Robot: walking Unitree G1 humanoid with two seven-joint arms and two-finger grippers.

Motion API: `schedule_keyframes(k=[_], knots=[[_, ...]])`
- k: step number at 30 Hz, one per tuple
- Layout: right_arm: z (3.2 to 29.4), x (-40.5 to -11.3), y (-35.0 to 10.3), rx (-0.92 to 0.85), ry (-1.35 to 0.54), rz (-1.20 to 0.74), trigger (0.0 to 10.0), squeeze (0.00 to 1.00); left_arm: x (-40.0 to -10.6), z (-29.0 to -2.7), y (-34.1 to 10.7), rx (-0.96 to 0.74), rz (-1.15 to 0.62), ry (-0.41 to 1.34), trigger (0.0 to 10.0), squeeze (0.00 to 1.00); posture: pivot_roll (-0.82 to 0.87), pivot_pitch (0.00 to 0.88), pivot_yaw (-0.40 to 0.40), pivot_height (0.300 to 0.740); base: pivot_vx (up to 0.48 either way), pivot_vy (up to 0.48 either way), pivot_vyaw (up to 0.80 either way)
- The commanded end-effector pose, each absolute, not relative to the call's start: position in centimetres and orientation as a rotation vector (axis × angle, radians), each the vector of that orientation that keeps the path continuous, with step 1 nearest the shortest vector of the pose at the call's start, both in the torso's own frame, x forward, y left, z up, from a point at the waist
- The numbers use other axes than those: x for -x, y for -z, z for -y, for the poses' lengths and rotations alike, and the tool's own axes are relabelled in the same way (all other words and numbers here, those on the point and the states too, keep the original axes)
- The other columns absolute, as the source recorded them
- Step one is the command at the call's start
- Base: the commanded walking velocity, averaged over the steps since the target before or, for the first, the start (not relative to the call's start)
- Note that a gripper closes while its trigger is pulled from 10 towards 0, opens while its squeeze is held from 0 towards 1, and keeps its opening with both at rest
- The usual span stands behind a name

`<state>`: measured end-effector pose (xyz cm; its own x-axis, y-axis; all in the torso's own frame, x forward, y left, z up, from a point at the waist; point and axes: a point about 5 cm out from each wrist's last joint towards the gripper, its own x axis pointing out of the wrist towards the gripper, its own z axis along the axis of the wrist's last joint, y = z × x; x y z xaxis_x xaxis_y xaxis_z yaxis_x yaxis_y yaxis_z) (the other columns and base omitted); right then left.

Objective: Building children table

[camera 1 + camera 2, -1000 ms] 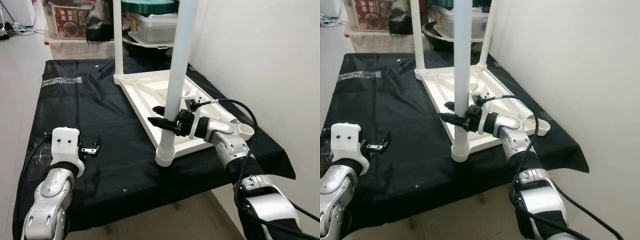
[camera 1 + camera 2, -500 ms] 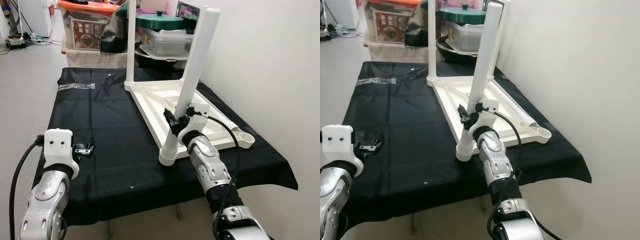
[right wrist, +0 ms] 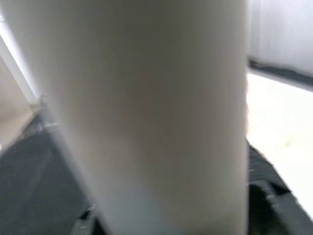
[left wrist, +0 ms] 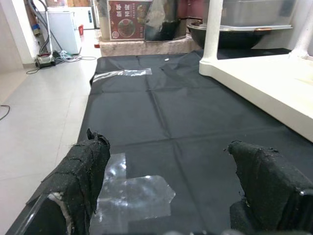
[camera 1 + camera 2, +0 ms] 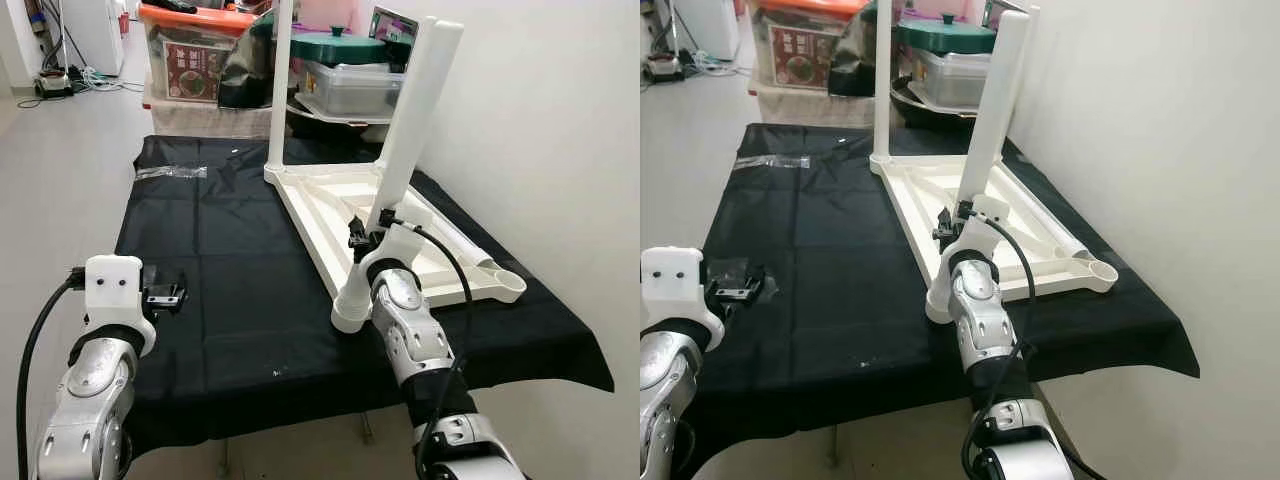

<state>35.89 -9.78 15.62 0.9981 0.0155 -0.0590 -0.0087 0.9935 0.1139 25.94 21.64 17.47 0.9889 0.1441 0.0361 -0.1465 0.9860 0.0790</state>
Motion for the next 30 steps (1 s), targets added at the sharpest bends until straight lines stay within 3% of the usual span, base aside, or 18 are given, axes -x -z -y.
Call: schedule_keyframes(k=[1, 18, 19, 25, 30], knots=[[11.2, -35.1, -12.9, -0.12, 0.038, -0.17, 10.0, 1.0, -26.2, -21.5, -17.7, -0.09, 0.032, -0.126, 10.0, 0.0, 0.09, 0.0, -0.09, 0.74, 0.0, 0.0, 0.0], [11.6, -34.8, -19.2, -0.13, -0.078, 0.055, 10.0, 1.0, -26.5, -21.5, -17.8, -0.102, 0.034, -0.094, 10.0, 0.0, 0.06, 0.0, -0.073, 0.74, 0.0, 0.0, 0.0], [11.4, -34.6, -19.9, -0.113, -0.168, 0.073, 10.0, 0.0, -26.5, -21.4, -17.7, -0.103, 0.034, -0.086, 10.0, 0.0, 0.05, 0.0, -0.068, 0.74, 0.0, 0.0, 0.0], [11.7, -34.7, -20.6, -0.055, -0.411, 0.064, 10.0, 0.0, -26.7, -21.1, -17.6, -0.105, 0.035, -0.069, 10.0, 0.0, 0.05, 0.0, -0.066, 0.74, 0.0, 0.0, 0.0], [13.9, -36.8, -19.6, -0.018, -0.535, 0.034, 10.0, 0.0, -27.0, -20.7, -17.5, -0.102, 0.036, -0.056, 10.0, 0.0, 0.05, 0.0, -0.067, 0.74, 0.0, 0.0, 0.0]])
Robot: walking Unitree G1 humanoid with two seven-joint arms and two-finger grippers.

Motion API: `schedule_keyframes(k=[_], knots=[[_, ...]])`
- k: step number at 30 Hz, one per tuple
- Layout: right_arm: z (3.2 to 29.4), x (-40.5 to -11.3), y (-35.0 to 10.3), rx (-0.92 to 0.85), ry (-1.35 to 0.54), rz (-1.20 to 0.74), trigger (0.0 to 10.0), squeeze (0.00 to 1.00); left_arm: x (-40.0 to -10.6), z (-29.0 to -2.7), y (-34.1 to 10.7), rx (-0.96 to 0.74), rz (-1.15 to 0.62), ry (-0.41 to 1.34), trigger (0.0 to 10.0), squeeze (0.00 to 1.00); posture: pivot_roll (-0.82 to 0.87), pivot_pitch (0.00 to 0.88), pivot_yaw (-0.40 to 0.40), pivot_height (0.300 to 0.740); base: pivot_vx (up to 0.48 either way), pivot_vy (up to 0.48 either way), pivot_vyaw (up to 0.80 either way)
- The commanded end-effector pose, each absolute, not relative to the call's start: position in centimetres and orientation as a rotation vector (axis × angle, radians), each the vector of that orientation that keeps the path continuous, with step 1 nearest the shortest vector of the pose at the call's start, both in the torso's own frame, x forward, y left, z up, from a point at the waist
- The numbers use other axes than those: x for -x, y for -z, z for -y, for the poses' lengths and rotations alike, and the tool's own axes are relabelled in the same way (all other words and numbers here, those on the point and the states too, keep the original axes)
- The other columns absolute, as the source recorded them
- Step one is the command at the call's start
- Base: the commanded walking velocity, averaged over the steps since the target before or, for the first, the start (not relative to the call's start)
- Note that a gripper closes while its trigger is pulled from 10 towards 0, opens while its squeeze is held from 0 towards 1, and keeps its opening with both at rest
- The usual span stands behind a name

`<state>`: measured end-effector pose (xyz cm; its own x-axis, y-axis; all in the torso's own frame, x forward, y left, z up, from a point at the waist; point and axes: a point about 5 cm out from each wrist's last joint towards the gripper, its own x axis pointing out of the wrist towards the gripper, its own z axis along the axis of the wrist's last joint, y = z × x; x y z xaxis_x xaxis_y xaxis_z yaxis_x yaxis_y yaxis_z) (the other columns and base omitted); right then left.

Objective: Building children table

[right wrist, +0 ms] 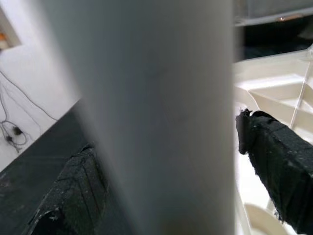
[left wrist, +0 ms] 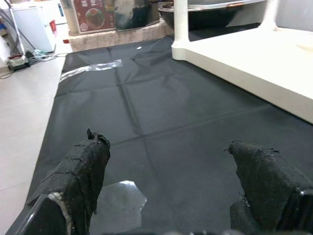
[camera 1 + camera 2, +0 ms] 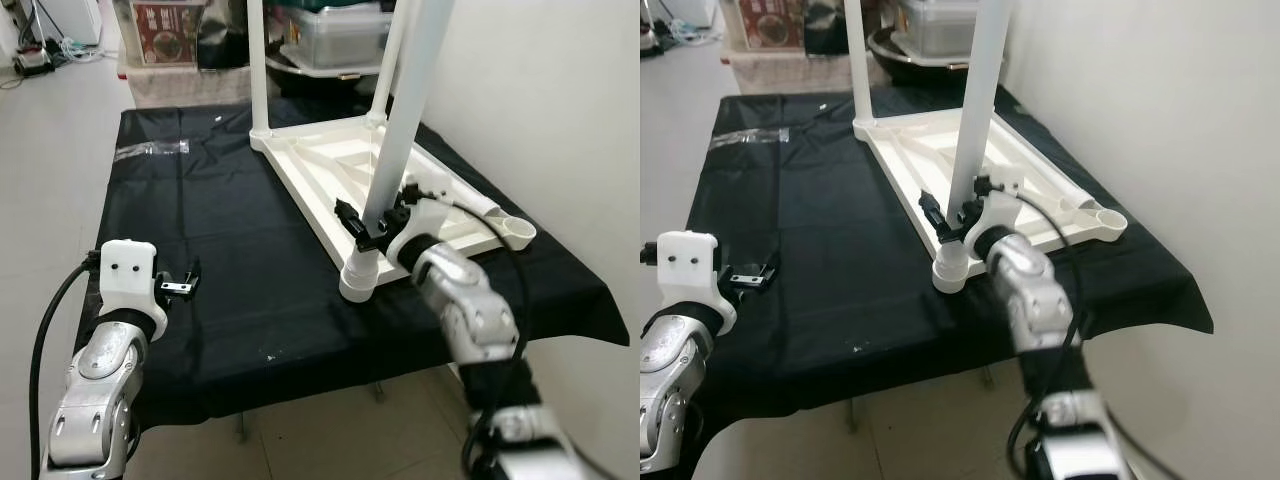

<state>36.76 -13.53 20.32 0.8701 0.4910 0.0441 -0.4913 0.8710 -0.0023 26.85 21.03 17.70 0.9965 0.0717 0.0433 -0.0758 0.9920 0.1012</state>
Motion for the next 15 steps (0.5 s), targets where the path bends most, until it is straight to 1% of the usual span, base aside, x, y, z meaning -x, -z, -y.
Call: schedule_keyframes(k=[1, 3, 5, 7, 9, 10, 15], knots=[[13.9, -36.8, -19.6, -0.018, -0.535, 0.034, 10.0, 0.0, -27.0, -20.7, -17.5, -0.102, 0.036, -0.056, 10.0, 0.0, 0.05, 0.0, -0.067, 0.74, 0.0, 0.0, 0.0], [14.3, -37.1, -19.4, -0.002, -0.563, 0.033, 10.0, 0.0, -27.1, -20.6, -17.5, -0.102, 0.036, -0.053, 10.0, 0.0, 0.05, 0.0, -0.067, 0.74, 0.0, 0.0, 0.0], [15.5, -38.2, -19.6, 0.086, -0.591, 0.036, 10.0, 0.0, -27.2, -20.7, -17.5, -0.105, 0.036, -0.05, 10.0, 0.0, 0.06, 0.0, -0.07, 0.74, 0.0, 0.0, 0.0], [15.9, -38.5, -19.8, 0.121, -0.595, 0.037, 10.0, 0.0, -27.2, -20.7, -17.5, -0.106, 0.035, -0.05, 10.0, 0.0, 0.06, 0.0, -0.072, 0.74, 0.0, 0.0, 0.0], [15.9, -38.5, -19.8, 0.121, -0.595, 0.037, 10.0, 0.0, -27.2, -20.7, -17.5, -0.106, 0.035, -0.05, 10.0, 0.0, 0.06, 0.0, -0.072, 0.74, 0.0, 0.0, 0.0], [16.8, -39.1, -20.3, 0.131, -0.6, 0.032, 10.0, 0.0, -27.2, -20.7, -17.5, -0.108, 0.036, -0.049, 10.0, 0.0, 0.08, 0.0, -0.084, 0.74, 0.0, 0.0, 0.0], [17.2, -39.3, -20.8, 0.097, -0.642, 0.041, 10.0, 0.0, -27.2, -20.8, -17.5, -0.111, 0.039, -0.051, 10.0, 0.0, 0.08, 0.0, -0.085, 0.74, 0.0, 0.0, 0.0]])
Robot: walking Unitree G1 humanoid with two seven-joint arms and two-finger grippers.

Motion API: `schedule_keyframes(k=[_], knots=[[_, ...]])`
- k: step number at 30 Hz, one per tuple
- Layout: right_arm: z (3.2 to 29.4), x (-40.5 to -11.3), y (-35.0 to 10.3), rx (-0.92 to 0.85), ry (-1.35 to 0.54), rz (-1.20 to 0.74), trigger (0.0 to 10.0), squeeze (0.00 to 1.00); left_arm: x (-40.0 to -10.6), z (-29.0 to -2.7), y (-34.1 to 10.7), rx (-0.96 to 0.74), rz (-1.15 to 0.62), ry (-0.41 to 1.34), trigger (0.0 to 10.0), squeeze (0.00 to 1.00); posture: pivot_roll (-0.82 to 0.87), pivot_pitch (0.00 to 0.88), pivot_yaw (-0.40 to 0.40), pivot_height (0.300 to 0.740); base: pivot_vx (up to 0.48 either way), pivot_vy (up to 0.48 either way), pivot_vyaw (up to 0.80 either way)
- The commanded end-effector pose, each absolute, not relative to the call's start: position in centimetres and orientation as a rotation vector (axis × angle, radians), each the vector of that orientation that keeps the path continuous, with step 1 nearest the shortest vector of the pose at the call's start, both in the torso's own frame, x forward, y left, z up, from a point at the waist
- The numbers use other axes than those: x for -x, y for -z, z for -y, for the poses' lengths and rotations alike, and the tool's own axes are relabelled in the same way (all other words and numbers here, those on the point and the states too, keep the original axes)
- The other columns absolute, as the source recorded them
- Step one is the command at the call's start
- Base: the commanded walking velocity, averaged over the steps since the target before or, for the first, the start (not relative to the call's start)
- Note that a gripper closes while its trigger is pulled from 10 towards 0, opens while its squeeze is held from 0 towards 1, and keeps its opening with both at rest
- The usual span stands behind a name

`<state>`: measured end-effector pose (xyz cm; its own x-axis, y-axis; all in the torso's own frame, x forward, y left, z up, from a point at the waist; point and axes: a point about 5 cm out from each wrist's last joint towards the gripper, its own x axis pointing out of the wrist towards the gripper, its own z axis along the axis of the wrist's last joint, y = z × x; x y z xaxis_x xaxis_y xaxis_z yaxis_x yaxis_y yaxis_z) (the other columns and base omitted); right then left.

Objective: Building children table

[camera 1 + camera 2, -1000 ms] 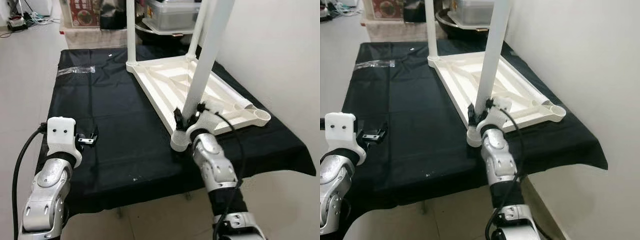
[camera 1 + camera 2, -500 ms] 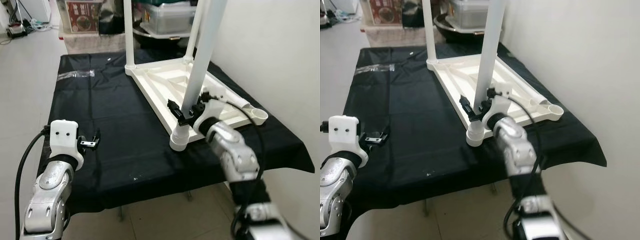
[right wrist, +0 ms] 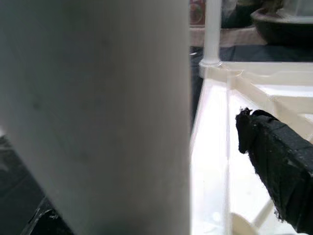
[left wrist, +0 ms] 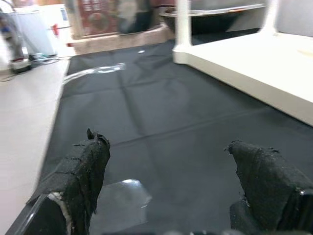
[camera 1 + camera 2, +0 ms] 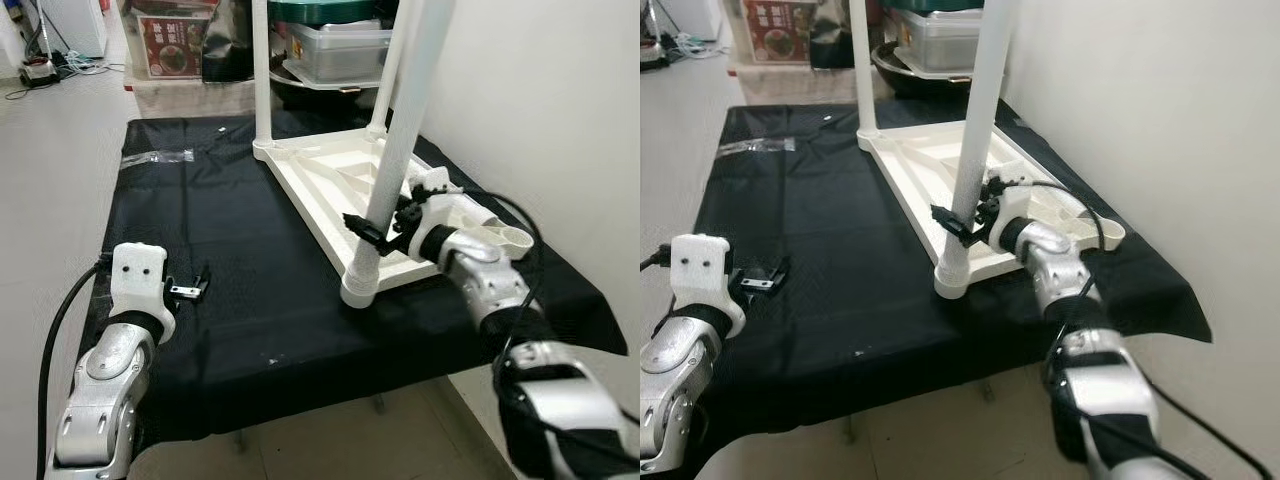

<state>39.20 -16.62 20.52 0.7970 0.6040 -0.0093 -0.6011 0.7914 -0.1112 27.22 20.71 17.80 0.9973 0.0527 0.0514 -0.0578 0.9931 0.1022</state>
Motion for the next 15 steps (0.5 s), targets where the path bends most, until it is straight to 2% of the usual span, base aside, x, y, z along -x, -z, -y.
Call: schedule_keyframes(k=[1, 5, 6, 7, 8, 9, 14, 15], knots=[[17.19, -39.25, -20.82, 0.097, -0.642, 0.041, 10.0, 0.0, -27.16, -20.78, -17.54, -0.111, 0.039, -0.051, 10.0, 0.0, 0.08, 0.0, -0.085, 0.74, 0.0, 0.0, 0.0], [17.18, -39.21, -20.93, 0.088, -0.689, 0.032, 10.0, 0.0, -27.01, -20.85, -17.54, -0.113, 0.04, -0.054, 10.0, 0.0, 0.1, 0.0, -0.096, 0.74, 0.0, 0.0, 0.0], [17.09, -39.19, -20.94, 0.091, -0.732, 0.025, 8.1, 0.0, -26.87, -20.89, -17.53, -0.114, 0.041, -0.056, 10.0, 0.0, 0.1, 0.0, -0.098, 0.74, 0.0, 0.0, 0.0], [16.85, -39.3, -20.85, 0.109, -0.752, 0.016, 7.1, 0.0, -26.79, -20.82, -17.5, -0.116, 0.041, -0.055, 10.0, 0.0, 0.11, 0.0, -0.097, 0.74, 0.0, 0.0, 0.0], [16.85, -39.3, -20.85, 0.109, -0.752, 0.016, 7.1, 0.0, -26.79, -20.82, -17.5, -0.116, 0.041, -0.055, 10.0, 0.0, 0.11, 0.0, -0.097, 0.74, 0.0, 0.0, 0.0], [16.64, -39.4, -20.78, 0.121, -0.762, 0.009, 5.6, 0.0, -26.77, -20.74, -17.5, -0.117, 0.041, -0.052, 10.0, 0.0, 0.11, 0.0, -0.096, 0.74, 0.0, 0.0, 0.0], [16.54, -39.51, -20.72, 0.131, -0.766, 0.009, 5.6, 0.0, -26.8, -20.68, -17.49, -0.118, 0.041, -0.05, 10.0, 0.0, 0.11, 0.0, -0.096, 0.74, 0.0, 0.0, 0.0], [16.43, -39.59, -20.61, 0.145, -0.761, 0.006, 0.0, 0.0, -26.86, -20.64, -17.51, -0.119, 0.042, -0.048, 10.0, 0.0, 0.11, 0.0, -0.096, 0.74, 0.0, 0.0, 0.0]])
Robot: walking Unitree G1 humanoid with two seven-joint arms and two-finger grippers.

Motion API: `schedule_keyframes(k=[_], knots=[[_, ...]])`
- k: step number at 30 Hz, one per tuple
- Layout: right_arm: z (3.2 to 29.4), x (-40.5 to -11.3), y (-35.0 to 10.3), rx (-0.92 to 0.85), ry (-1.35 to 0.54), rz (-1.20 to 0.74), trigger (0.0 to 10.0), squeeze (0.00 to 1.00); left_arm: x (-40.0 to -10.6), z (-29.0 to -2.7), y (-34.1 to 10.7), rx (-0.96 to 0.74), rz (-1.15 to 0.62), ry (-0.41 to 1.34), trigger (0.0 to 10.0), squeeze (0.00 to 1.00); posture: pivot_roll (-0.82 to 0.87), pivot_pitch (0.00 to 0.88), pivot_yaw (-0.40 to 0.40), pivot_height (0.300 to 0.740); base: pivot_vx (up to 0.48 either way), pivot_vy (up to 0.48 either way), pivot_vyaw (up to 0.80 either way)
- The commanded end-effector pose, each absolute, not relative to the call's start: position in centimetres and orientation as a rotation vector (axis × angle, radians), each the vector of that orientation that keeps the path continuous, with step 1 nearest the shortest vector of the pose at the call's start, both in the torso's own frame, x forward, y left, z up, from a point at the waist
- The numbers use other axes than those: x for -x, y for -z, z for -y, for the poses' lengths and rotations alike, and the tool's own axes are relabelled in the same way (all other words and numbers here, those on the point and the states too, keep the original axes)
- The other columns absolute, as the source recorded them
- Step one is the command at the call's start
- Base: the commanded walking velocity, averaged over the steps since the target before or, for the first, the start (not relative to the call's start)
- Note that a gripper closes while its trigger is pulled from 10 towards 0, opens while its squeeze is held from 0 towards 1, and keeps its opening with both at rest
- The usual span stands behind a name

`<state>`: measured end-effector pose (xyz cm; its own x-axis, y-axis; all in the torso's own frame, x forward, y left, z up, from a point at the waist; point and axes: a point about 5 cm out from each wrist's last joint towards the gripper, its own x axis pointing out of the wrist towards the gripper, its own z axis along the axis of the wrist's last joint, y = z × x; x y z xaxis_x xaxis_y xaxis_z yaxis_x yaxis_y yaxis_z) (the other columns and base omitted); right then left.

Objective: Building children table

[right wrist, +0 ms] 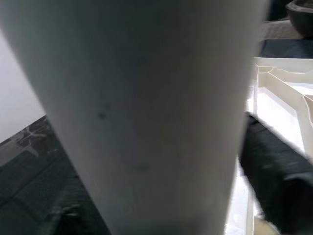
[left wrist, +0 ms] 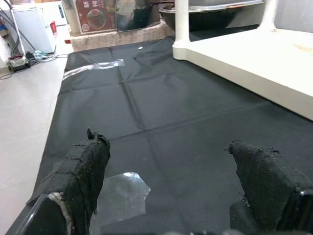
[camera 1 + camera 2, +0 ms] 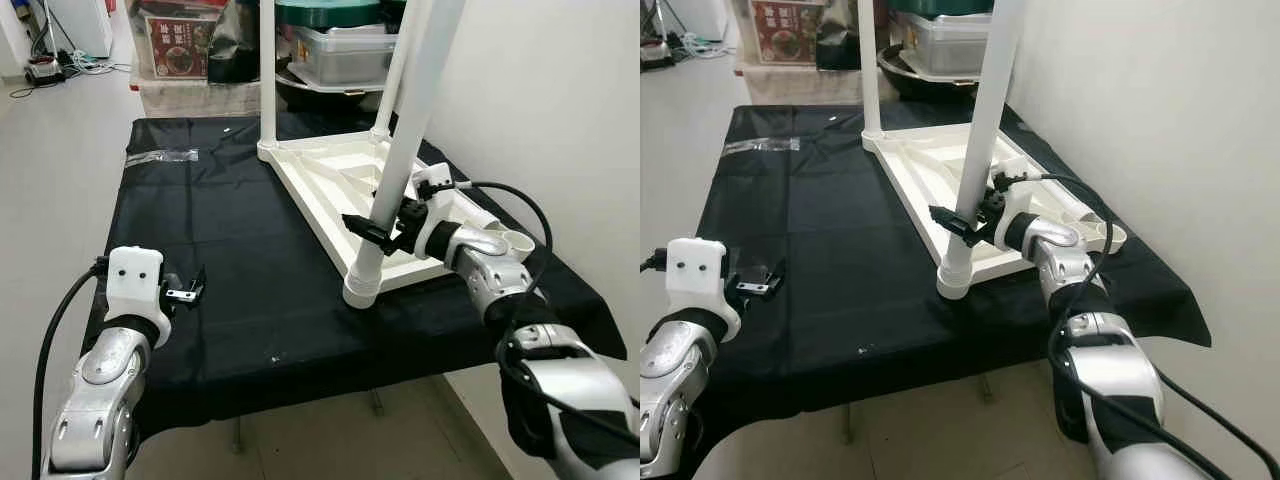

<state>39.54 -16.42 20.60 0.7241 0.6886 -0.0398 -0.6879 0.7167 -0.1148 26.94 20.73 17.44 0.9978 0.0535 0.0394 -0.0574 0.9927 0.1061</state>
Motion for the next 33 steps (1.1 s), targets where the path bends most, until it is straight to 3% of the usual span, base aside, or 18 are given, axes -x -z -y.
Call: schedule_keyframes(k=[1, 11, 14, 17, 18, 19, 20, 24, 25, 26, 28, 33], knots=[[16.4, -39.6, -20.6, 0.137, -0.775, 0.008, 0.0, 0.0, -26.9, -20.6, -17.5, -0.119, 0.044, -0.046, 10.0, 0.0, 0.11, 0.0, -0.1, 0.74, 0.0, 0.0, 0.0], [17.0, -40.1, -20.0, 0.114, -0.629, -0.046, 0.0, 0.0, -26.8, -20.7, -17.5, -0.118, 0.045, -0.045, 10.0, 0.0, 0.11, 0.0, -0.104, 0.74, 0.0, 0.0, 0.0], [17.5, -40.5, -18.6, 0.033, -0.393, -0.083, 0.0, 0.0, -26.7, -20.7, -17.5, -0.115, 0.043, -0.045, 10.0, 0.0, 0.1, 0.0, -0.103, 0.74, 0.0, 0.0, 0.0], [17.7, -40.5, -17.8, -0.009, -0.283, -0.106, 0.0, 0.0, -26.7, -20.7, -17.4, -0.114, 0.042, -0.045, 10.0, 0.0, 0.1, 0.0, -0.103, 0.74, 0.0, 0.0, 0.0], [18.0, -40.3, -16.5, -0.059, -0.125, -0.131, 0.0, 0.0, -26.7, -20.7, -17.4, -0.114, 0.04, -0.045, 10.0, 0.0, 0.1, 0.0, -0.102, 0.74, 0.0, 0.0, 0.0], [18.0, -40.3, -16.5, -0.059, -0.125, -0.131, 0.0, 0.0, -26.7, -20.7, -17.4, -0.114, 0.04, -0.045, 10.0, 0.0, 0.1, 0.0, -0.102, 0.74, 0.0, 0.0, 0.0], [18.2, -39.9, -15.2, -0.09, 0.007, -0.16, 0.0, 0.0, -26.7, -20.7, -17.3, -0.113, 0.039, -0.046, 10.0, 0.0, 0.09, 0.0, -0.097, 0.74, 0.0, 0.0, 0.0], [17.8, -39.2, -13.7, -0.104, 0.117, -0.179, 0.0, 0.0, -26.8, -20.6, -17.3, -0.113, 0.038, -0.045, 10.0, 0.0, 0.09, 0.0, -0.097, 0.74, 0.0, 0.0, 0.0], [15.5, -38.2, -12.1, -0.135, 0.152, -0.201, 0.0, 0.0, -26.9, -20.5, -17.3, -0.11, 0.036, -0.045, 10.0, 0.0, 0.09, 0.0, -0.086, 0.74, 0.0, 0.0, 0.0], [15.5, -38.2, -12.1, -0.135, 0.152, -0.201, 0.0, 0.0, -26.9, -20.5, -17.3, -0.11, 0.036, -0.045, 10.0, 0.0, 0.09, 0.0, -0.086, 0.74, 0.0, 0.0, 0.0], [11.8, -37.1, -11.6, -0.185, 0.167, -0.212, 0.0, 0.0, -27.1, -20.4, -17.3, -0.106, 0.033, -0.043, 10.0, 0.0, 0.08, 0.0, -0.086, 0.74, 0.0, 0.0, 0.0], [10.0, -37.5, -12.6, -0.219, 0.163, -0.22, 0.0, 0.0, -27.3, -20.5, -17.4, -0.103, 0.036, -0.051, 10.0, 0.0, 0.09, 0.0, -0.094, 0.74, 0.0, 0.0, 0.0]])
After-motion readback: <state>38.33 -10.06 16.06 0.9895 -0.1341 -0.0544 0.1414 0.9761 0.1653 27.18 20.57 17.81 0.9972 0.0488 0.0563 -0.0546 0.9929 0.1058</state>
